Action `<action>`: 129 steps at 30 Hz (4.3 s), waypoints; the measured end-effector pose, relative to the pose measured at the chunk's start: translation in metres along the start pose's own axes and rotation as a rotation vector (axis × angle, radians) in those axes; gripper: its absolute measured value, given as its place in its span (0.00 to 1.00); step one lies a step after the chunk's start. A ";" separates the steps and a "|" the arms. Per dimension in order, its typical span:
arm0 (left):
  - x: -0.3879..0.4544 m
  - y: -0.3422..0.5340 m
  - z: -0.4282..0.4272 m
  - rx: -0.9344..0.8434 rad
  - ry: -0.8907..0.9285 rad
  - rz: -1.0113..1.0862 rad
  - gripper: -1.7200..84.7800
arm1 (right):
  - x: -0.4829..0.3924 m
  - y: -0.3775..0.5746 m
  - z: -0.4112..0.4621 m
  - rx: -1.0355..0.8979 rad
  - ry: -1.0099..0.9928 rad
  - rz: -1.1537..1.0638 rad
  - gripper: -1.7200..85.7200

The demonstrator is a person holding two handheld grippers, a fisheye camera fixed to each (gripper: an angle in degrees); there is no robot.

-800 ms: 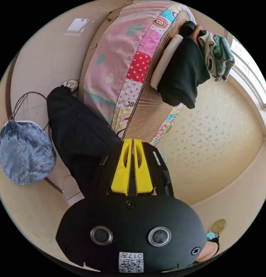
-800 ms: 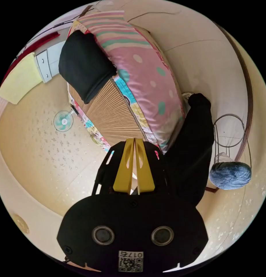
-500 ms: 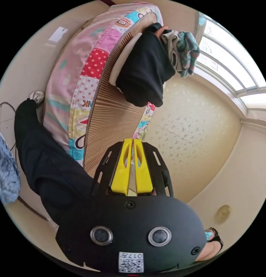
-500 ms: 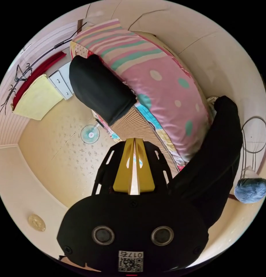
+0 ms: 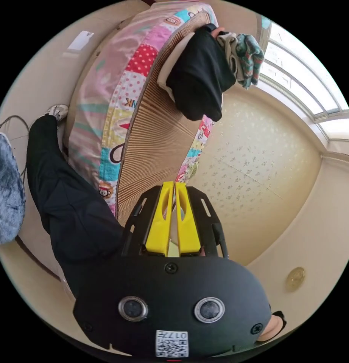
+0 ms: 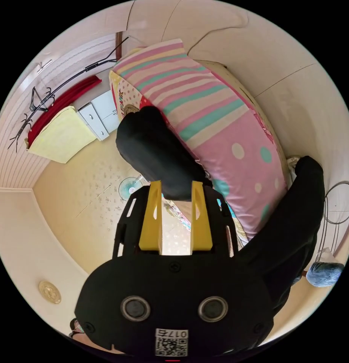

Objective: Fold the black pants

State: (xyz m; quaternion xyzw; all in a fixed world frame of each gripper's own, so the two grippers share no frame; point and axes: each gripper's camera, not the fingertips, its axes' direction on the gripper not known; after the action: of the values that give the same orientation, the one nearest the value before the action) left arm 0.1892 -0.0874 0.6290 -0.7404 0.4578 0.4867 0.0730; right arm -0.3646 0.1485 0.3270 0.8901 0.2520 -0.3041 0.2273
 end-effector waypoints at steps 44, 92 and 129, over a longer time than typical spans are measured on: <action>-0.155 -0.070 -0.039 0.554 0.354 0.011 0.01 | 0.115 0.056 0.298 -0.300 0.160 -0.319 0.16; -0.229 0.568 0.724 -0.849 -0.145 1.688 0.12 | 0.343 0.570 0.510 -1.348 -0.366 -1.499 0.03; -0.035 0.433 0.573 -0.704 0.247 1.815 0.08 | 0.406 0.544 0.508 -0.450 -0.612 -2.109 0.05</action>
State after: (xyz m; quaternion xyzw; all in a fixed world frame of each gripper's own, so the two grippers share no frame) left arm -0.5134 0.0043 0.5077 -0.1323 0.6864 0.3858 -0.6021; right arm 0.0172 -0.4275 -0.1642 0.0576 0.8629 -0.4980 0.0642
